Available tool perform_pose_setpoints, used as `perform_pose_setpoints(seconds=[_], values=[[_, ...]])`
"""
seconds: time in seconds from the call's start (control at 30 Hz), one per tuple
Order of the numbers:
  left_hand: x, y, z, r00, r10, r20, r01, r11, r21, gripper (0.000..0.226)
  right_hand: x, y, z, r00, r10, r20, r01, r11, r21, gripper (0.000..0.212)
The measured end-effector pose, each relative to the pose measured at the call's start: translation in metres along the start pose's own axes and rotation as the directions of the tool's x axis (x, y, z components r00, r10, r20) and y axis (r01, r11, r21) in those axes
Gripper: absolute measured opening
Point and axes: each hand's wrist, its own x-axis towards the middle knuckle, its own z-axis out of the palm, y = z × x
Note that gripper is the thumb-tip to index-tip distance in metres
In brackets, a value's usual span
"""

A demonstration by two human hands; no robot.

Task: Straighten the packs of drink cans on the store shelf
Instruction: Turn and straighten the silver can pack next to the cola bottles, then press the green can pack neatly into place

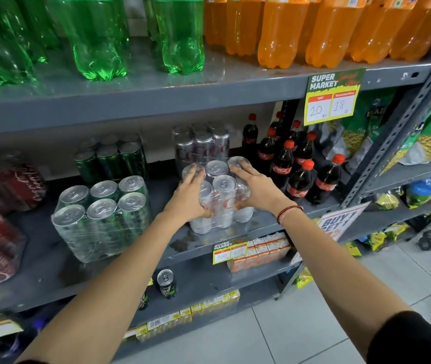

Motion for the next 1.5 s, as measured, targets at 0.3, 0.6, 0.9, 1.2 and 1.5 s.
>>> perform_pose_setpoints(seconds=[0.3,0.6,0.9,1.2,1.5], values=[[-0.021,0.006,0.006,1.000,-0.001,-0.012,0.001,1.000,0.008,0.119,-0.023,-0.002,0.003,1.000,0.009,-0.006,-0.009,0.999,0.034,0.109],[-0.027,0.010,0.007,1.000,-0.017,-0.021,0.018,1.000,0.005,0.118,-0.027,-0.005,0.001,1.000,0.015,-0.016,-0.014,0.999,0.049,0.107],[-0.028,0.010,0.007,1.000,-0.019,-0.022,0.019,1.000,-0.002,0.117,-0.029,-0.008,-0.002,0.999,0.033,0.015,-0.034,0.998,0.056,0.109],[-0.073,-0.033,-0.047,0.983,0.019,-0.184,-0.015,1.000,0.020,0.108,-0.025,-0.085,-0.002,0.994,-0.032,-0.109,0.025,0.998,-0.063,0.111],[-0.107,-0.141,-0.119,0.985,-0.173,0.013,0.154,0.909,0.388,0.138,0.030,-0.213,0.053,0.940,-0.291,0.178,0.296,0.955,-0.001,0.126]])
